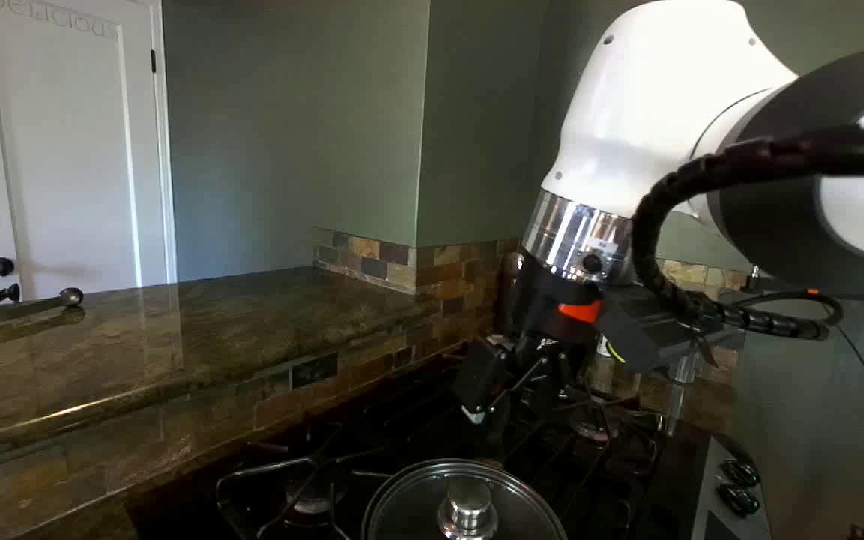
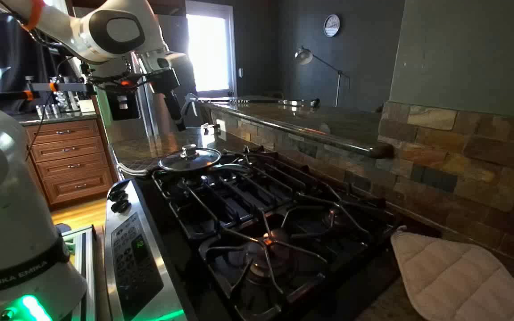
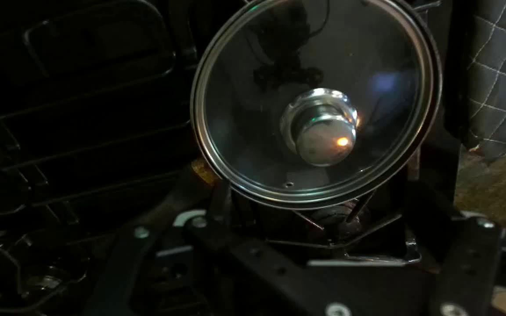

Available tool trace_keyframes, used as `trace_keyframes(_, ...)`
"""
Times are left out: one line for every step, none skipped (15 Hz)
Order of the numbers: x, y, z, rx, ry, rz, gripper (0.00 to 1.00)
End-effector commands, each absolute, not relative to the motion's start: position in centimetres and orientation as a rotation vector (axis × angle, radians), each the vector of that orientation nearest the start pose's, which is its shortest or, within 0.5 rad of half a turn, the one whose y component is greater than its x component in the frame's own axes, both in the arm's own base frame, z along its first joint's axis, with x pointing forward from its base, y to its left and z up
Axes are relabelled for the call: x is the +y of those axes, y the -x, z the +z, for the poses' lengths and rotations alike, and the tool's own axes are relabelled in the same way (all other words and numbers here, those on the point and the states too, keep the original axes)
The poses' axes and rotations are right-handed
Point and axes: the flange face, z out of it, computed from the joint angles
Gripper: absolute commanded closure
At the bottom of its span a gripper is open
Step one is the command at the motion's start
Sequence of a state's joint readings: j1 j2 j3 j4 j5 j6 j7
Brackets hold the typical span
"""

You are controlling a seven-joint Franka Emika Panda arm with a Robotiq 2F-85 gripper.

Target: Take the lid off the pot, then move the pot backwards, then put the lid on it

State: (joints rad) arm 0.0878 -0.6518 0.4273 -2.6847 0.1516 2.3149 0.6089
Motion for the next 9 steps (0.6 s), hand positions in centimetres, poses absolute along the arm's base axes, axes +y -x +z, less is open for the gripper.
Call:
trace_keyframes(18.5, -32.7, 43.9, 0.359, 3.081, -0.433, 0.00)
trace_keyframes(18.5, -32.7, 43.9, 0.359, 3.081, -0.432, 0.00)
trace_keyframes(18.6, -32.7, 43.6, 0.364, 3.082, -0.421, 0.00)
trace_keyframes(18.7, -32.7, 43.5, 0.358, 3.080, -0.403, 0.00)
trace_keyframes(18.6, -32.8, 43.3, 0.370, 3.080, -0.388, 0.00)
trace_keyframes(18.6, -32.9, 43.1, 0.375, 3.082, -0.357, 0.00)
trace_keyframes(18.7, -33.1, 42.8, 0.378, 3.087, -0.346, 0.00)
trace_keyframes(18.7, -33.2, 42.5, 0.375, 3.088, -0.322, 0.00)
trace_keyframes(18.8, -33.4, 42.1, 0.377, 3.093, -0.305, 0.00)
